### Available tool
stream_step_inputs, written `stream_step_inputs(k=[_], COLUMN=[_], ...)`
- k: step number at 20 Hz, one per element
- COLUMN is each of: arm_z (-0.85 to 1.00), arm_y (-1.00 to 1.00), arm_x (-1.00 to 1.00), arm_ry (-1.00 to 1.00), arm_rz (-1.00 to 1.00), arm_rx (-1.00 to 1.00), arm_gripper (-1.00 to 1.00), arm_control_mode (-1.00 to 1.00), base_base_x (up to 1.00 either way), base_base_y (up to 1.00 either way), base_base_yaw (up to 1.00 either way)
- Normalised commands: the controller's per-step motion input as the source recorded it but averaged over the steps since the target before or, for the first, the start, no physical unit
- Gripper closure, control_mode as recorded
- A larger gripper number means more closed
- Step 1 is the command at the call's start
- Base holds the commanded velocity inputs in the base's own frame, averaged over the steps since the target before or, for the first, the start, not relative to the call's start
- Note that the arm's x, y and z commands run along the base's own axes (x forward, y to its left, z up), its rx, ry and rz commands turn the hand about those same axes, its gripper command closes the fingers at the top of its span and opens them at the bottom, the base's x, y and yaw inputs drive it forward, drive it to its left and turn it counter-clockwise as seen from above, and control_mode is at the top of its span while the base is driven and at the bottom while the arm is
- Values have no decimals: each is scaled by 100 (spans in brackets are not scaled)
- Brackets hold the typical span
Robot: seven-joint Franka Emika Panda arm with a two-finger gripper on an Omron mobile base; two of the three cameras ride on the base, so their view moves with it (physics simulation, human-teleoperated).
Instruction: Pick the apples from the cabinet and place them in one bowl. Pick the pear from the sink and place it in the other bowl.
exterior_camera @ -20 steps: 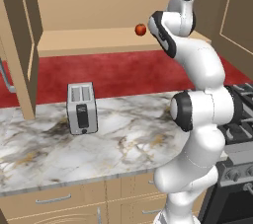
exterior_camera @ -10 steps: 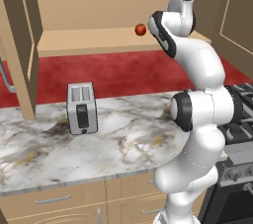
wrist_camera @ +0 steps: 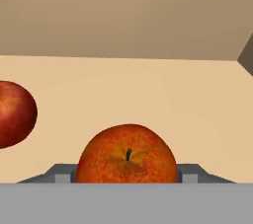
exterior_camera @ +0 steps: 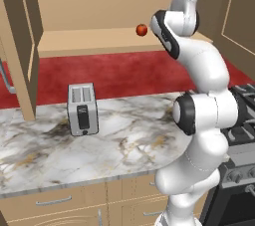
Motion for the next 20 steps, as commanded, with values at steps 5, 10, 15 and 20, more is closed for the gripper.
stream_step_inputs(k=[5, 10, 15, 20], arm_z=[7, 11, 11, 8], arm_y=[0, 4, 13, 13], arm_x=[-54, -66, -77, -82], arm_ry=[-11, -13, -3, 0], arm_rz=[0, 0, 0, 0], arm_rx=[0, 0, 0, 0], arm_gripper=[100, 100, 100, 100], arm_control_mode=[-100, -100, -100, -100], base_base_x=[0, 0, 0, 0], base_base_y=[0, 0, 0, 0], base_base_yaw=[0, 0, 0, 0])
